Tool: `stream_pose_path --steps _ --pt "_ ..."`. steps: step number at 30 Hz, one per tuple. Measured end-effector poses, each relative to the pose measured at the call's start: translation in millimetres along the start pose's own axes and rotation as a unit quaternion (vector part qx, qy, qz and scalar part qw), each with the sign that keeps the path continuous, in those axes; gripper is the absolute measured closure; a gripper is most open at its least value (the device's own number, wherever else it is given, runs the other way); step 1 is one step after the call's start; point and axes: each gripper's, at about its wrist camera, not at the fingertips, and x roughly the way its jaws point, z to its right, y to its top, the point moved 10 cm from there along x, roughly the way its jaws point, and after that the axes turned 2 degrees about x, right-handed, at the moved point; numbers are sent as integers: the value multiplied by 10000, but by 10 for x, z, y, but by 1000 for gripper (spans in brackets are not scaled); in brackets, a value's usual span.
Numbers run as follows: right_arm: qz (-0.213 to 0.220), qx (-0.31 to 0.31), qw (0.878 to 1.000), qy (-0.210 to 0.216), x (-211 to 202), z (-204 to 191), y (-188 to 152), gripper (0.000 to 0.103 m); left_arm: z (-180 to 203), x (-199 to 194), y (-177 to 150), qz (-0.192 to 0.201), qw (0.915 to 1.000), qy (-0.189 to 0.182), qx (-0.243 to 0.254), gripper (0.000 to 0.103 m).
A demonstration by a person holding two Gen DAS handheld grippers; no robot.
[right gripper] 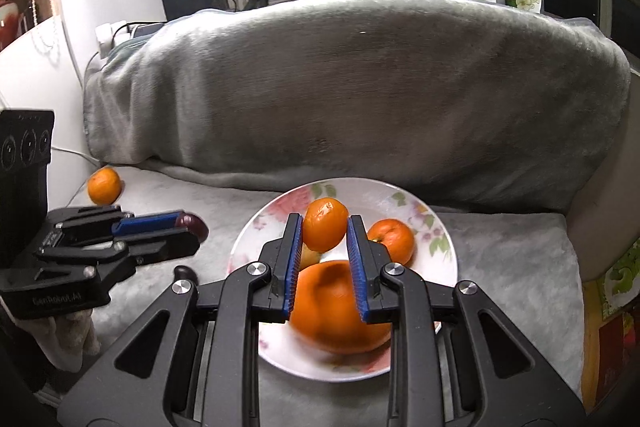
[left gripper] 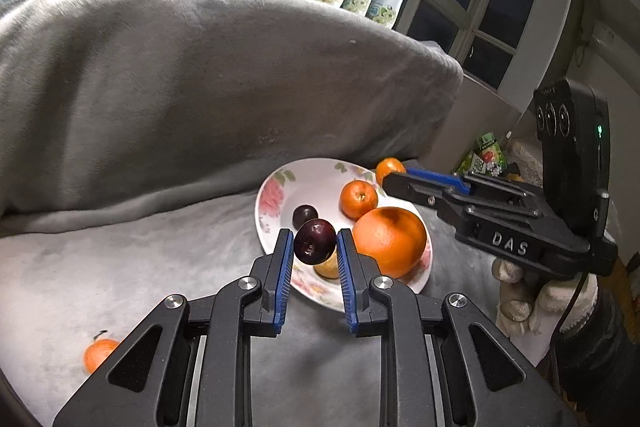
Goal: Organize fruits
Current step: 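Carry the plum and mandarin with both grippers over the floral plate, then lower the plum and mandarin onto the plate and open both grippers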
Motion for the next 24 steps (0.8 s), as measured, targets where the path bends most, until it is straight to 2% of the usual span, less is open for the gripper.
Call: stream_pose_path --steps 24 --pt "-268 171 9995 -1 317 152 59 79 71 230 -65 -262 9994 -9 233 82"
